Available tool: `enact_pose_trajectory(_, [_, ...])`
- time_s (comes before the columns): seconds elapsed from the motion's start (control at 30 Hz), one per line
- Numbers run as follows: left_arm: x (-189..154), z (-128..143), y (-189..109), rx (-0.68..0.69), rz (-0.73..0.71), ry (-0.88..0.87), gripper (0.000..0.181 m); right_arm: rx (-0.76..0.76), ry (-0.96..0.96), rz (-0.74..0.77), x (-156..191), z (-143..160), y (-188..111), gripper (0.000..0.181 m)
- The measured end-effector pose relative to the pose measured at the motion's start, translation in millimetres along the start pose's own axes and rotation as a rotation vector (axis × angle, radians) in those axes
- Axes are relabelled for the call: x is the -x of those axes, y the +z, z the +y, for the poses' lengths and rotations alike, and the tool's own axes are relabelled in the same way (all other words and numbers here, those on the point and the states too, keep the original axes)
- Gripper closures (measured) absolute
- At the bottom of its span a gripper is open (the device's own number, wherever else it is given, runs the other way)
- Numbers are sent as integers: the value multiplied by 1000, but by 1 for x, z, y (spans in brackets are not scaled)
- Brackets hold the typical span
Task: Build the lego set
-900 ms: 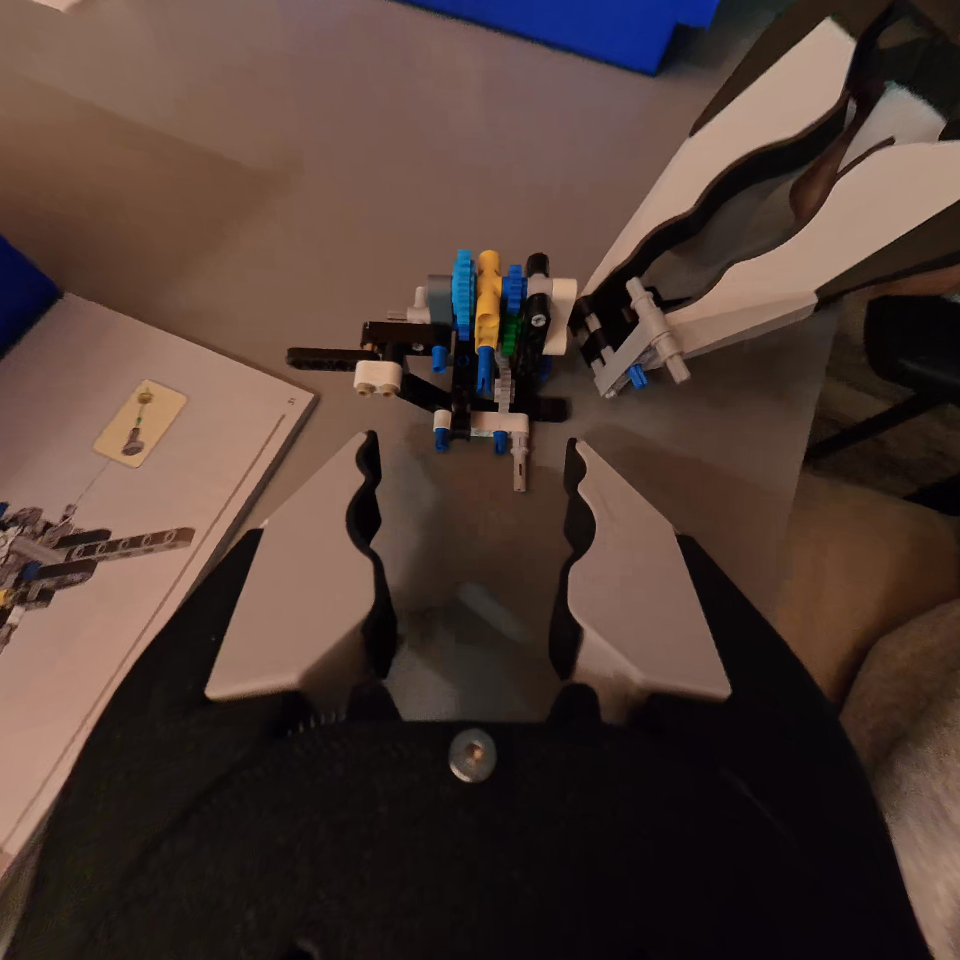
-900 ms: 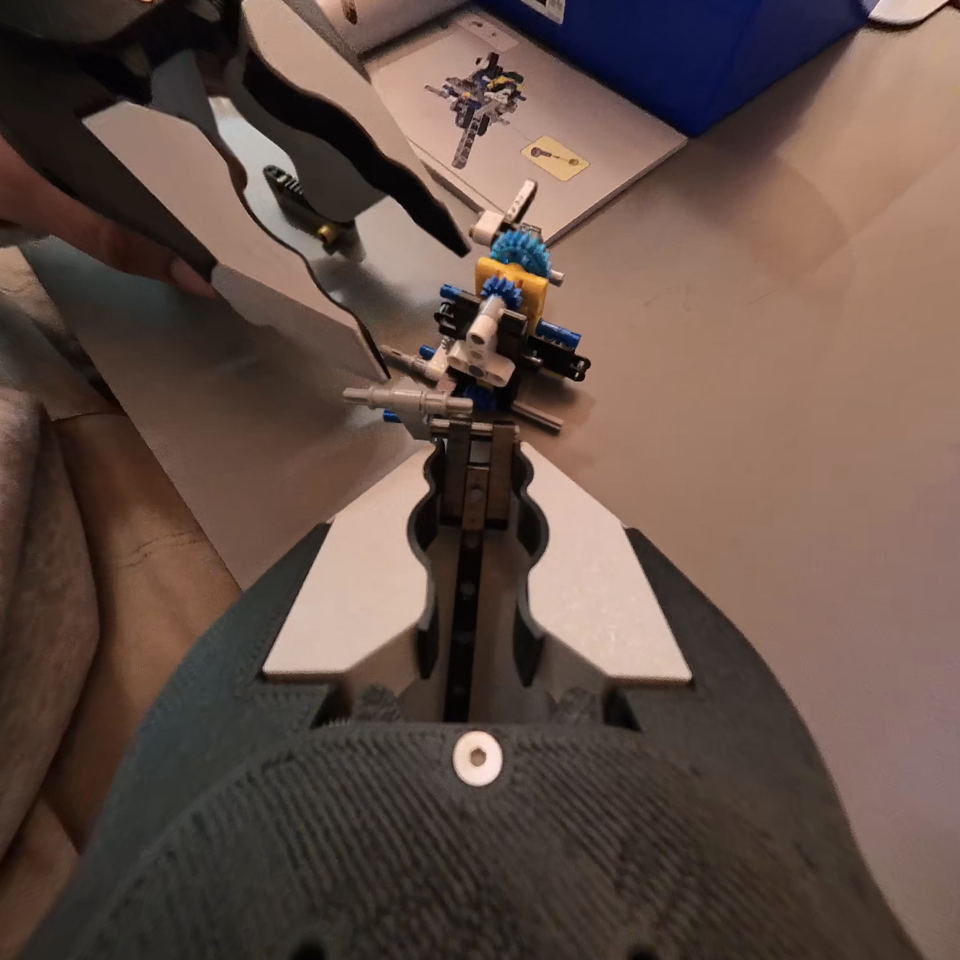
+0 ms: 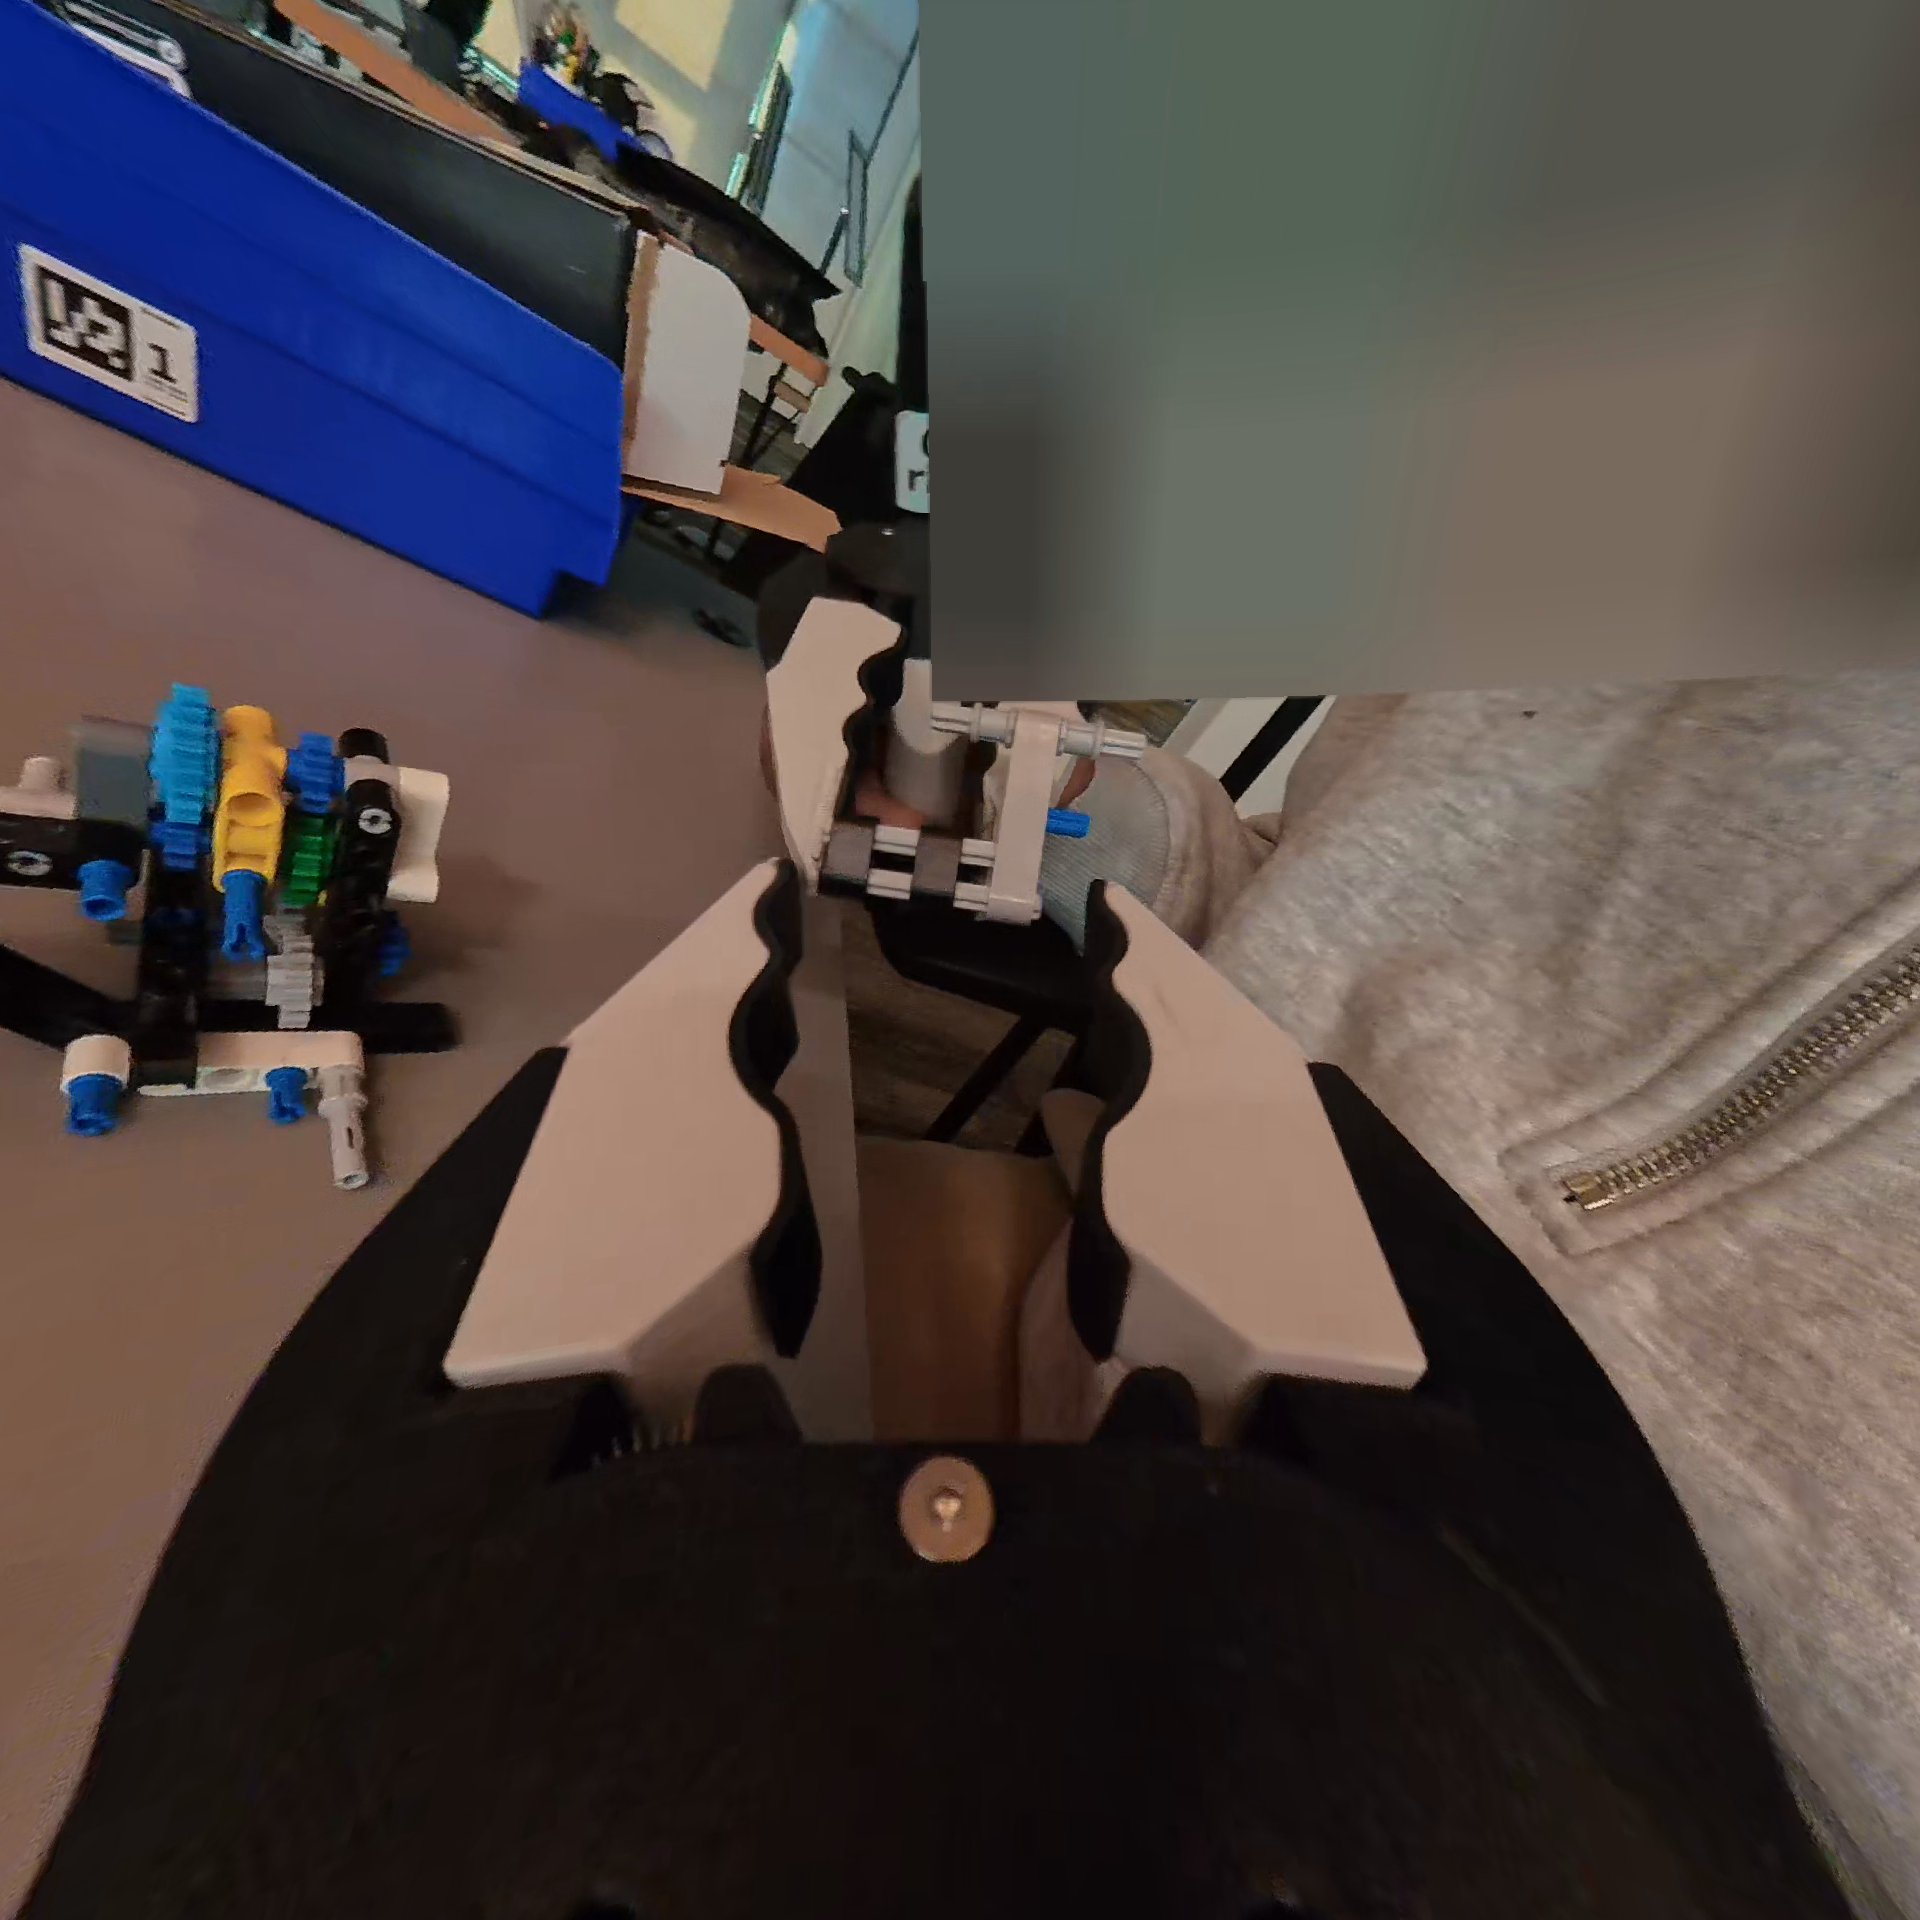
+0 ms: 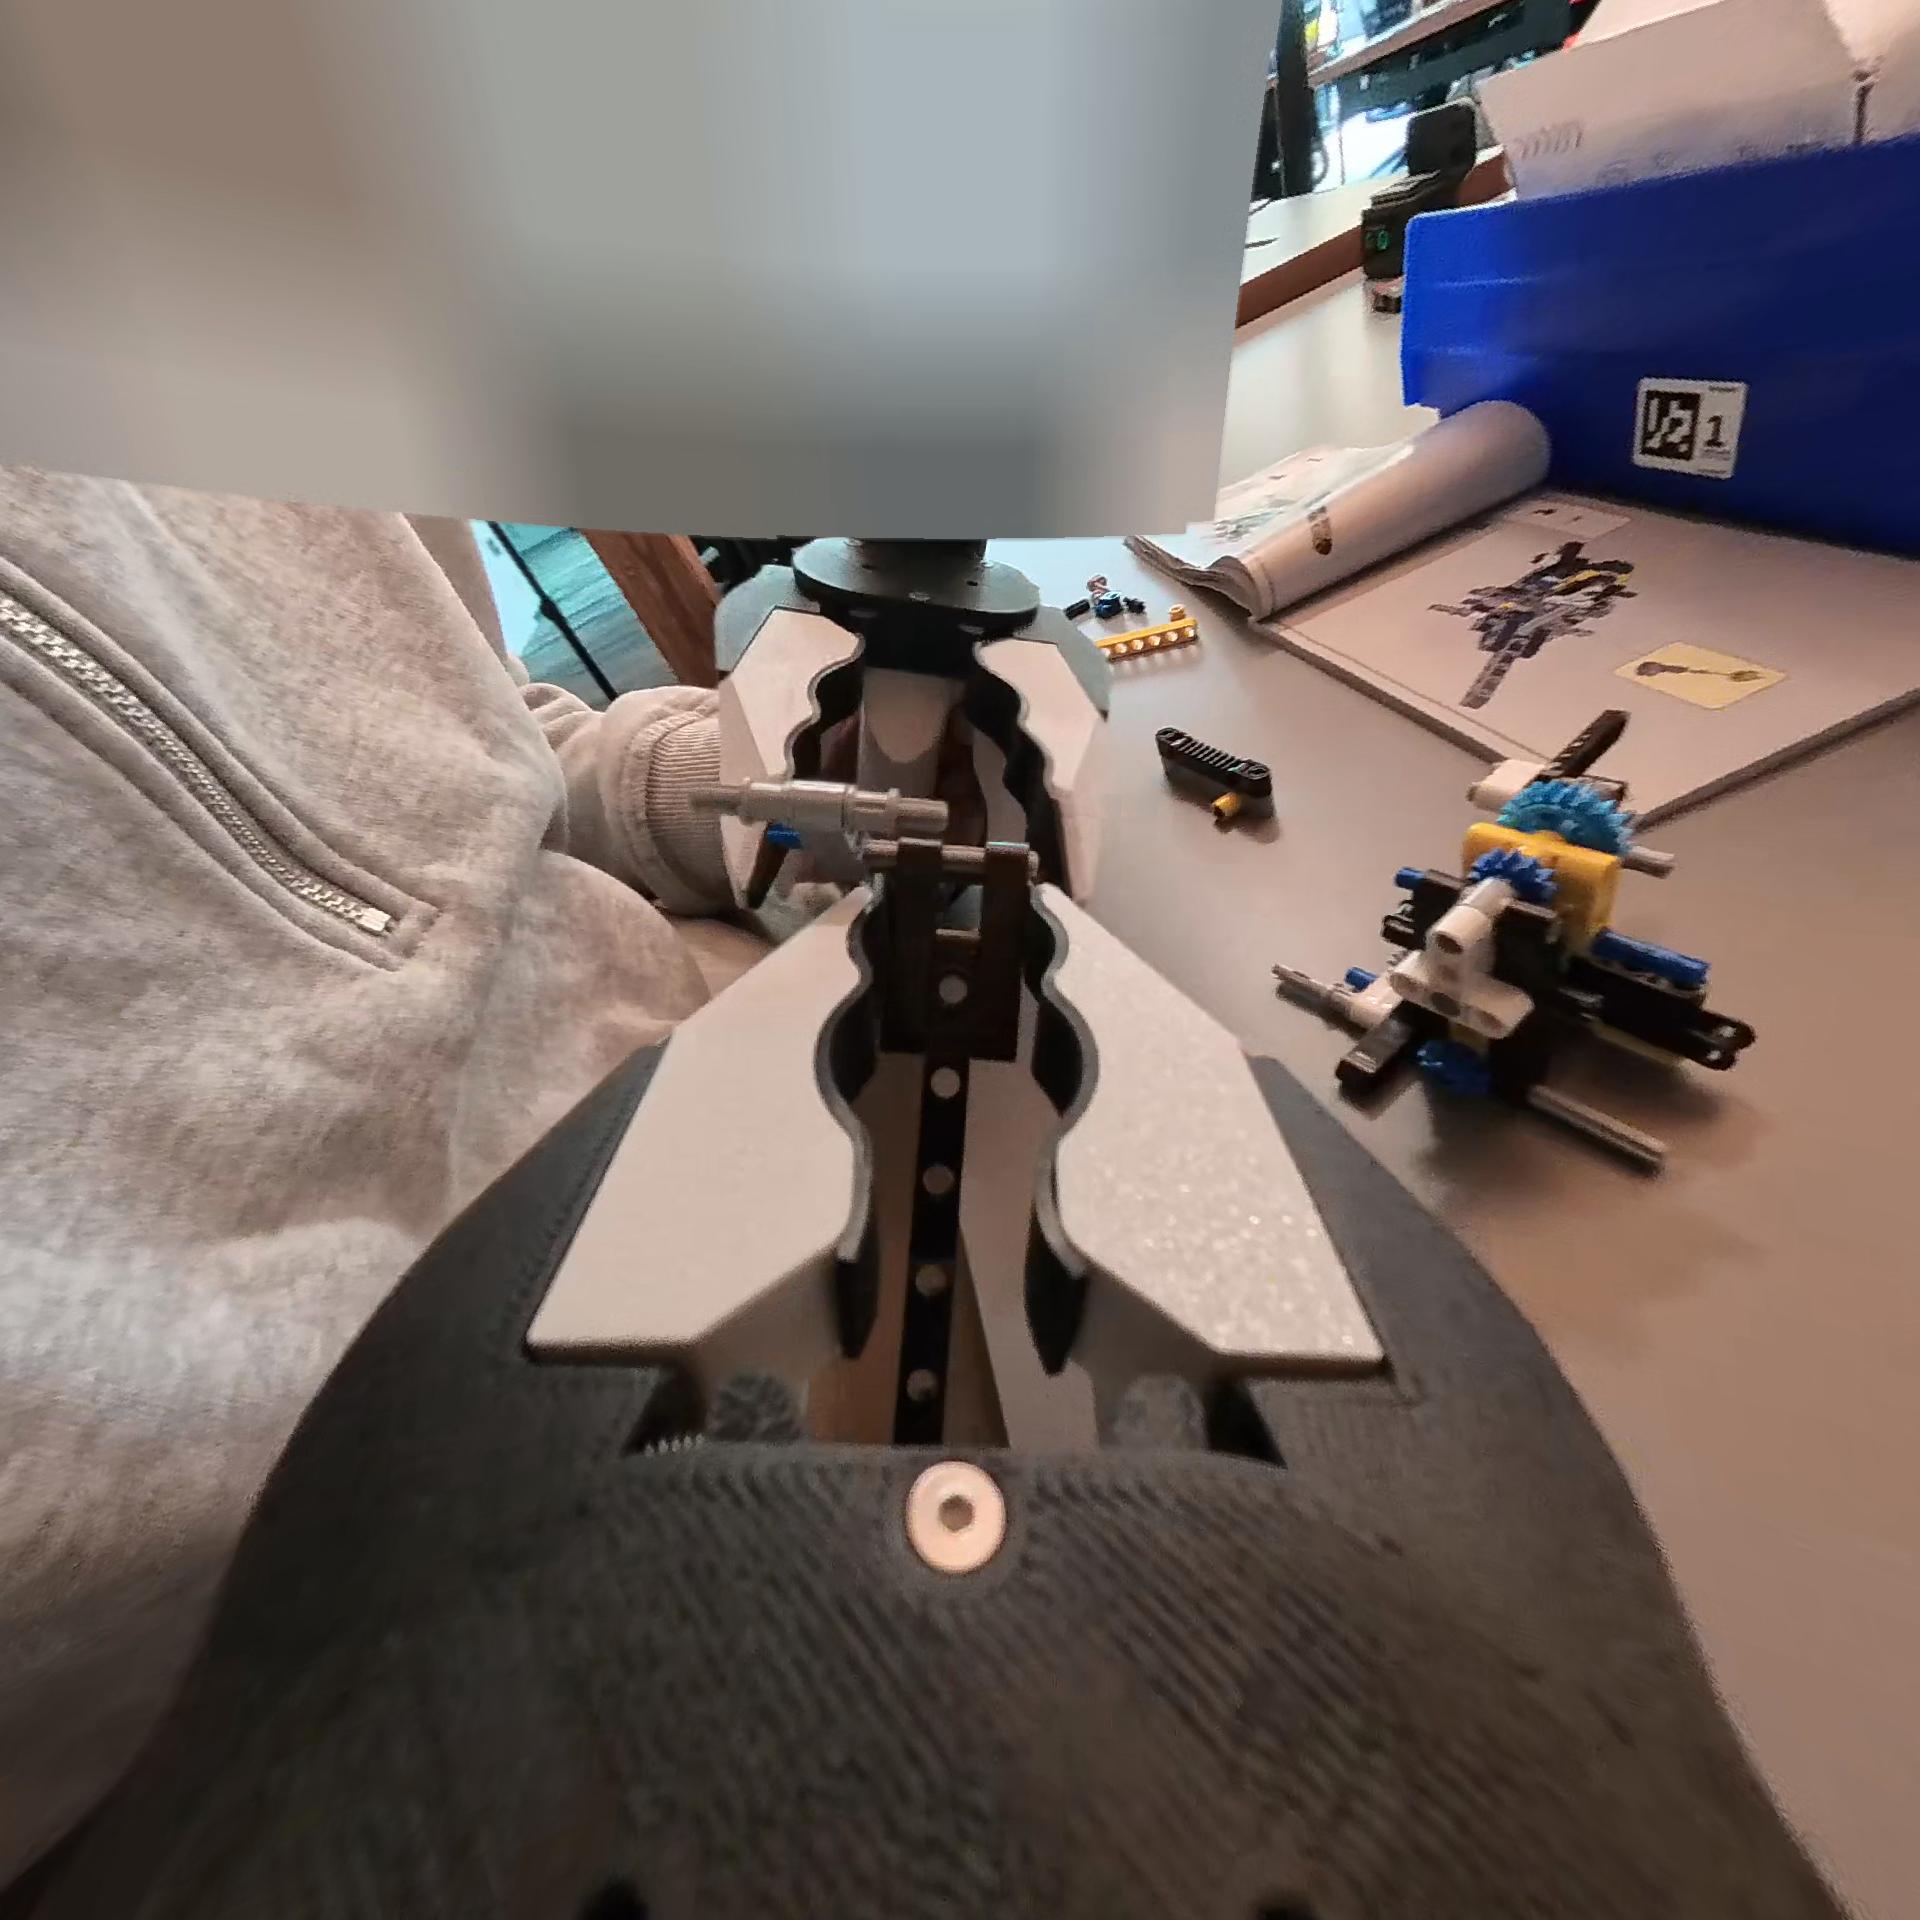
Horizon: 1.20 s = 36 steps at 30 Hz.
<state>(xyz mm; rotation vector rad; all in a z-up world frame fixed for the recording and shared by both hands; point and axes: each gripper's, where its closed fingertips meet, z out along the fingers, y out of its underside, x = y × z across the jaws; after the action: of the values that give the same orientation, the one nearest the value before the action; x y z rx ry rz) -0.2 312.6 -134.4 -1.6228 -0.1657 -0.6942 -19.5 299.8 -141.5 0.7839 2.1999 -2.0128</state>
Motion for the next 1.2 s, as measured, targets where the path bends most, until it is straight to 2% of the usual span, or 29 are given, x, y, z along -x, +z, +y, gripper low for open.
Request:
enact_pose_trajectory(0.1, [0, -1, -2, -6, 8, -9, 139, -15, 37, -47, 4, -1, 1, 157])
enact_pose_trajectory(0.37, [3, -4, -5, -35, 5, -31, 144, -35, 74, -59, 4, -4, 2, 157])
enact_pose_trajectory(1.2, [3, -7, -6, -67, 42, -81, 144, -67, 97, -86, 8, -9, -5, 149])
